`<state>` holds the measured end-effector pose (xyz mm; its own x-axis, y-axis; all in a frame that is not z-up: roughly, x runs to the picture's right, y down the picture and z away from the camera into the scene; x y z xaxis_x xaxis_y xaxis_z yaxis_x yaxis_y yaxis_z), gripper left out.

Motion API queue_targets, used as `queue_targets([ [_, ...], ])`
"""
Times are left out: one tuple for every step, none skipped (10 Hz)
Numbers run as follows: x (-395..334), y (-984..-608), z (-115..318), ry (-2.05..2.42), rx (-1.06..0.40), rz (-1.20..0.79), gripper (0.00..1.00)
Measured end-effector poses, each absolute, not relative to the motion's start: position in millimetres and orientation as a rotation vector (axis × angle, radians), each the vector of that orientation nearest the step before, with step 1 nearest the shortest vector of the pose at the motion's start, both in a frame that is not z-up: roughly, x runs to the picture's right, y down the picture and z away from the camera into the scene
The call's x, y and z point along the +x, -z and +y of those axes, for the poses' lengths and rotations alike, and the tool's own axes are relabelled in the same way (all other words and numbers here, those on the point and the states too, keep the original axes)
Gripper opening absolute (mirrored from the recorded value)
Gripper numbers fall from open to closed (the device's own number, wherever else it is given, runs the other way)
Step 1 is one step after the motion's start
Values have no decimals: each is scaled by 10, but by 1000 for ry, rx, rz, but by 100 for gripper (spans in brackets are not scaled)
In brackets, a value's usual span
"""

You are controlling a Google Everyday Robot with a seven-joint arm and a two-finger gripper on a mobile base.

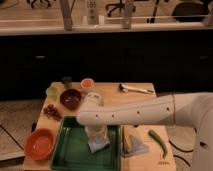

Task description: Place sponge in tray

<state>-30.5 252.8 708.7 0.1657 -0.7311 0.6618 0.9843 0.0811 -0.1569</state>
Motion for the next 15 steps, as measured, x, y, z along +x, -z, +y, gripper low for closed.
queue_targets([
  [-302, -7088, 2528, 1358, -660, -475, 32],
  [-301, -7091, 2524, 1361, -660, -475, 26],
  [-309, -7095, 2524, 1368, -661, -477, 24],
  [-316, -7100, 2523, 1373, -659, -479, 24],
  [-314, -7104, 2522, 1376, -659, -479, 21],
  [-310, -7109, 2525, 1379, -659, -481, 15],
  [-311, -7111, 2520, 1383, -658, -481, 11],
  [-321, -7114, 2524, 1391, -658, -484, 7],
  [-333, -7117, 2523, 1400, -657, -485, 7],
  [-338, -7120, 2523, 1405, -656, -487, 7],
  [-334, -7125, 2524, 1410, -656, -487, 7],
  [-337, -7127, 2524, 1415, -655, -488, 7],
  [-343, -7133, 2525, 1422, -654, -491, 7],
  [-348, -7136, 2525, 1429, -653, -493, 7],
  [-348, -7138, 2525, 1432, -653, -494, 7],
])
